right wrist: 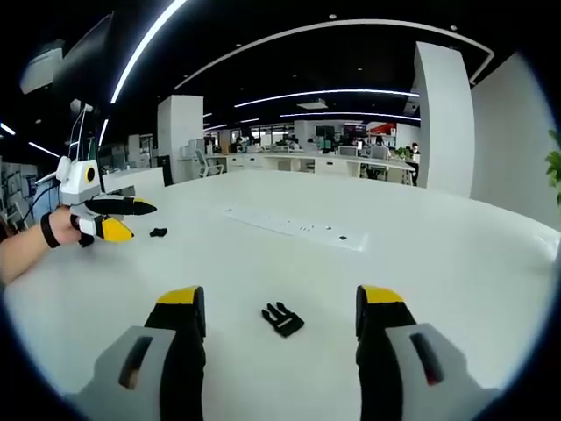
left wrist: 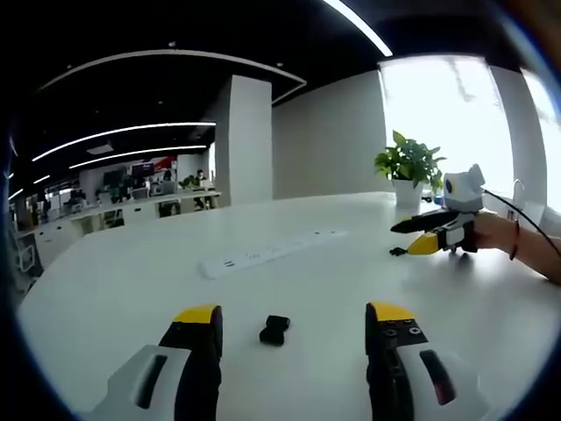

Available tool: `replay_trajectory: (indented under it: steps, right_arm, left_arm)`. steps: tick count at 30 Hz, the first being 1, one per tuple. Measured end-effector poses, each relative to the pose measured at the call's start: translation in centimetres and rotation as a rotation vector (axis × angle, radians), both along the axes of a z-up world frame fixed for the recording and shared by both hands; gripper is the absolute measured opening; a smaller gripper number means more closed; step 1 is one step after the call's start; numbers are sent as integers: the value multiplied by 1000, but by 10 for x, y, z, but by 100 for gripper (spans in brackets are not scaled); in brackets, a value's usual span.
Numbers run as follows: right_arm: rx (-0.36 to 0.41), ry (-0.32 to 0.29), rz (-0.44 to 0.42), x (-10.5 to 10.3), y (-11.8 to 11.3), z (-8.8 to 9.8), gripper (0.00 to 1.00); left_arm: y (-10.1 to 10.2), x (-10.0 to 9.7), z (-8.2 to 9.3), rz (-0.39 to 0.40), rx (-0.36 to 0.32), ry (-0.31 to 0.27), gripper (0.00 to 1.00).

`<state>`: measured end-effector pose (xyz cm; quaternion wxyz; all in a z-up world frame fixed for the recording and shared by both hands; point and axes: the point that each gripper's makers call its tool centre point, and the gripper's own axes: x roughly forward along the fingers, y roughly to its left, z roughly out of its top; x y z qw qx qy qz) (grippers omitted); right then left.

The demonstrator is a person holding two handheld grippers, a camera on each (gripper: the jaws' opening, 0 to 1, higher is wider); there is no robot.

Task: Snap the two parts of the plastic buckle together until the buckle closes and remains connected.

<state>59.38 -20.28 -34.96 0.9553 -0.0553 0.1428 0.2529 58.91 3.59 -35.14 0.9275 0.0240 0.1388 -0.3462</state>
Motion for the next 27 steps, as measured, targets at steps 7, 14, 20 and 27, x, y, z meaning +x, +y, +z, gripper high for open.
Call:
replay_trajectory:
  steps: [7,14,20,27]
  right_arm:
    - [0,4,3,-1,1,-1,69]
    - [-5,2,13,-1,1,-3,66]
    - [-16,2,20,-1,1,-5,65]
    - [-21,-4,31,-1,2,-5,62]
  left_arm:
    - [4,3,-6,4,31,-1,64]
    - [5,3,-8,5,48,-1,63]
    - [2,2,-9,-2,32,8,63]
    - [5,3,-14,3,61,17,62]
